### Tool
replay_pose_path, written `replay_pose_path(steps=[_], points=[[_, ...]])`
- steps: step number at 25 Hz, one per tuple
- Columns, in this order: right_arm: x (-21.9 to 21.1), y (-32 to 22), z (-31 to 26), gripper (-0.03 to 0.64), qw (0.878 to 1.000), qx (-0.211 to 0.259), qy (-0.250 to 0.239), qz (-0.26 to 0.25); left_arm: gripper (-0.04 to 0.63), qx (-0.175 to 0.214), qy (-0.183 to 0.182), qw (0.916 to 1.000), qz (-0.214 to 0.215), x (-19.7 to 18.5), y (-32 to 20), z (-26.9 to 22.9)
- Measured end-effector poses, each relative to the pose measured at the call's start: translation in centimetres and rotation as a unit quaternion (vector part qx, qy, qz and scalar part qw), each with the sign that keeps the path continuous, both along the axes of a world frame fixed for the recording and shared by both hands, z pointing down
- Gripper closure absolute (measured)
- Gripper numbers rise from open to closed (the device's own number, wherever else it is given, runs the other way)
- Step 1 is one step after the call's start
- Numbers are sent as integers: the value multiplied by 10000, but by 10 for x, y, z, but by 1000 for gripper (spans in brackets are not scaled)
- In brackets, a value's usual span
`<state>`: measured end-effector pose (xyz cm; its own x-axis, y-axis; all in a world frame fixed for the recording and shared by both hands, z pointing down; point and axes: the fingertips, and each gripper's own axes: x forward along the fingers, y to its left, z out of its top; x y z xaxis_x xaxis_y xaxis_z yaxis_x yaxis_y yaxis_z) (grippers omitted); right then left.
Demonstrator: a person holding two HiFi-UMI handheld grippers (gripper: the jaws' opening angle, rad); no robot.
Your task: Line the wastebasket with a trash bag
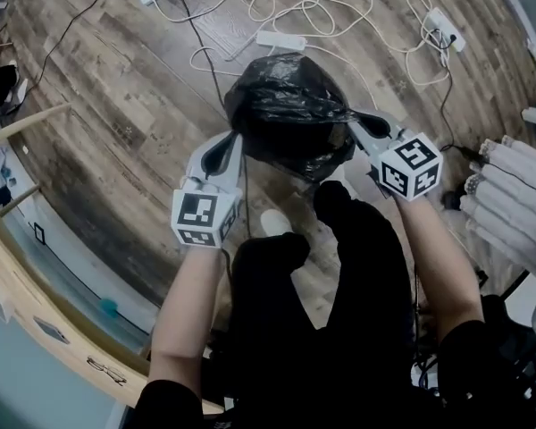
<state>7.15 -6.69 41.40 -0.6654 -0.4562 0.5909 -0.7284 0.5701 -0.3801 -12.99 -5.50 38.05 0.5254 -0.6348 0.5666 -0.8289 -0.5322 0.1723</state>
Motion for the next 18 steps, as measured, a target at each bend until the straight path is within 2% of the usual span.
replay_pose_path(steps=[9, 18], points=[[7, -28, 111, 615, 9973, 466, 165, -546, 589, 357, -235, 9990, 158, -30, -19, 126], [27, -58, 182, 615, 9952, 872, -34, -449, 589, 680, -307, 9970, 207, -63, -39, 213]])
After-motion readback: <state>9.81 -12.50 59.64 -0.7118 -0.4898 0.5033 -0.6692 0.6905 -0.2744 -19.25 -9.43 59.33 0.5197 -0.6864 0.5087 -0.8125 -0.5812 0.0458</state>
